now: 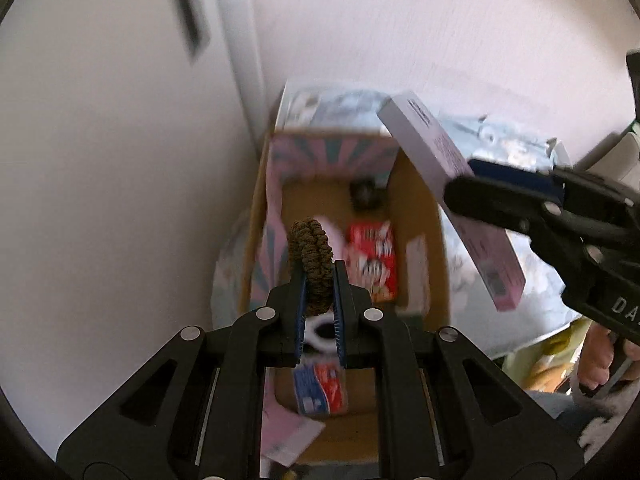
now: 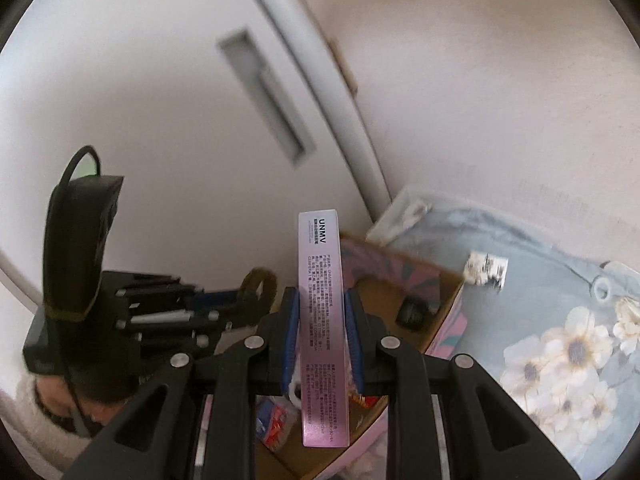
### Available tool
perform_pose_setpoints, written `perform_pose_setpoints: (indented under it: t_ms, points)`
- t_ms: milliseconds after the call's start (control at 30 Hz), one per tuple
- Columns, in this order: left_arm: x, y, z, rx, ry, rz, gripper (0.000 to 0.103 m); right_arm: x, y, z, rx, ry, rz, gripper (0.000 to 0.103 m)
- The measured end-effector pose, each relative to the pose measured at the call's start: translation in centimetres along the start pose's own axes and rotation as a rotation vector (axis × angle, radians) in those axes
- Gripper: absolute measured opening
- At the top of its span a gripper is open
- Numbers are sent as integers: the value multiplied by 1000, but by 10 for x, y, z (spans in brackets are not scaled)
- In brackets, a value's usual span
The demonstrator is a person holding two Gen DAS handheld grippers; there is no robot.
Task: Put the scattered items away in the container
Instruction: 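Carry hair tie and pink tube box into the cardboard box and open both tools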
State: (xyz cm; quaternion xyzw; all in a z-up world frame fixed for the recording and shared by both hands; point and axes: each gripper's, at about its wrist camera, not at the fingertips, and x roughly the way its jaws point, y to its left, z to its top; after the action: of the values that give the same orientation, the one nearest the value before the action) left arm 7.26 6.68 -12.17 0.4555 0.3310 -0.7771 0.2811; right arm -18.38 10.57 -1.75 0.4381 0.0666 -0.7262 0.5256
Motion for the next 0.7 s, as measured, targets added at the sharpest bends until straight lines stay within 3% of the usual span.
perform_pose_setpoints:
  t_ms: [100,267,467,700]
  points:
    - [13,-6,-27,-30,19,1,10,-9,8,-17,-39,55,-35,21]
    - [26,-8,-50,-33,32,14,10,11,15,-44,-32,138,-64,21]
    - [55,-9,-67,-47,51,13,10,29,17,-44,-32,154,-74,21]
    - [61,-12,-72,-47,42,17,10,27,22,-46,-44,153,-89,21]
